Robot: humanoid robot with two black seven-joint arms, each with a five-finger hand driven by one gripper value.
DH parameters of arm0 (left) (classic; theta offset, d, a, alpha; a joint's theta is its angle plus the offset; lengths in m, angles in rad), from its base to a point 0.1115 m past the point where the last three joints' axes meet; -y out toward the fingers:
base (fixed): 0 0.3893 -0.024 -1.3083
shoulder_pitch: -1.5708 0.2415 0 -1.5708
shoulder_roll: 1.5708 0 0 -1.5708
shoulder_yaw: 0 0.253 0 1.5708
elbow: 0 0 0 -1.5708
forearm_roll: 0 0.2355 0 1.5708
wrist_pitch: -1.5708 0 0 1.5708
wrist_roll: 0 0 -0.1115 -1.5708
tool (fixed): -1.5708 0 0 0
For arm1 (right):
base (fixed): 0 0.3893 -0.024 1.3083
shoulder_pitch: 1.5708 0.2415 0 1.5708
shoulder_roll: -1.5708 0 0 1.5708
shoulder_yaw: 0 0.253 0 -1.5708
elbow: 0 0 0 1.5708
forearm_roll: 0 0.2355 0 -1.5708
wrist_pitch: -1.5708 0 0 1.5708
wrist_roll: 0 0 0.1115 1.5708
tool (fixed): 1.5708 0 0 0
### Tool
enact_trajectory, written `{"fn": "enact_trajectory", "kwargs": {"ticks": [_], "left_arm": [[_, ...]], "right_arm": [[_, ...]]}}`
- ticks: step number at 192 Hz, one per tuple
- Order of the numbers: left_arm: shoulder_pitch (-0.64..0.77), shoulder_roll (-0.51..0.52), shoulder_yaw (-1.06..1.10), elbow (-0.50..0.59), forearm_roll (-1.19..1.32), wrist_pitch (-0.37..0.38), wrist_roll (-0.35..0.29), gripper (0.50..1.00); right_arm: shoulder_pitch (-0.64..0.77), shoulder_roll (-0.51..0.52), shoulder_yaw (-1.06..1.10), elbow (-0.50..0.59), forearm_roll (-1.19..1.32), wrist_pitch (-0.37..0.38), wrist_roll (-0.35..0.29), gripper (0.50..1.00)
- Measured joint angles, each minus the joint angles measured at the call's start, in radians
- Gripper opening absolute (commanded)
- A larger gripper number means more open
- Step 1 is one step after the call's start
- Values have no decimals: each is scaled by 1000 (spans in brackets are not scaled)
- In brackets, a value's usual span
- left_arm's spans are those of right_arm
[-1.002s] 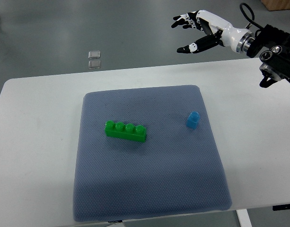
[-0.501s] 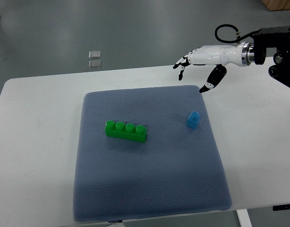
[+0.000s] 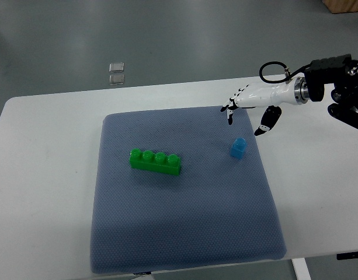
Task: Stack blue block on green block with right hand
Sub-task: 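Swing the right hand over and lower it toward the blue block, then close the right hand's fingers around the blue block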
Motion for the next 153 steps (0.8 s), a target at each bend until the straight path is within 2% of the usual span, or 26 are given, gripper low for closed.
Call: {"fn": "enact_trajectory", "kwargs": {"ticks": [92,153], "left_arm": [[0,0,0,0,0,0,0,1000],[0,0,0,0,0,0,0,1000]], "right_arm": [[-71,34,-4,-15,-38,-52,-23,913],[-81,55,-2,-19,-39,-61,-31,913]]}}
